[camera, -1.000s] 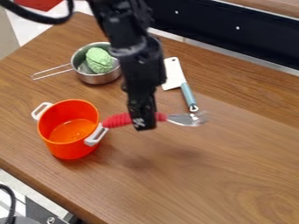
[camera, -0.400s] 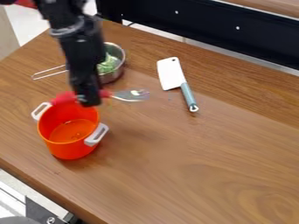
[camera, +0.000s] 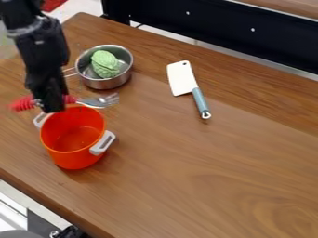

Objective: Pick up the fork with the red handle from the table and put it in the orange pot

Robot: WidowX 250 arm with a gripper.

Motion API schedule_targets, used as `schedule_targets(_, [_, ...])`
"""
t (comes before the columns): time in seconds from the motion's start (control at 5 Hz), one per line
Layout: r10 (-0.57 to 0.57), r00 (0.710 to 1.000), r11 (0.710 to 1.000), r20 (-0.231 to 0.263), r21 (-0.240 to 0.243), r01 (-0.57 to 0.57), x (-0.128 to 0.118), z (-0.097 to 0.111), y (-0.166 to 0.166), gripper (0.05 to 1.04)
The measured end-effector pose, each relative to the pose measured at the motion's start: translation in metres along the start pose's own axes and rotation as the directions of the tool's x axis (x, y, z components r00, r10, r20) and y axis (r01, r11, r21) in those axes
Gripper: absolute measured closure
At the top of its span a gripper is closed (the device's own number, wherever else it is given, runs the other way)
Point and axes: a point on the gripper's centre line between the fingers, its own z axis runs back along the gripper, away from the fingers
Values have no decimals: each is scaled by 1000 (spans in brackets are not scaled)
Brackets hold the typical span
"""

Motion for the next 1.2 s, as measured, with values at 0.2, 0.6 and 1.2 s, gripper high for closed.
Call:
schedule_targets(0.2, [-18, 998, 999, -66, -37, 16, -18, 7, -1, 747])
schedule_targets(0.6, [-9, 984, 1000, -175, -22, 5, -34, -16, -14, 747])
schedule_targets(1.2, [45, 978, 999, -206, 20, -41, -20, -25, -29, 747])
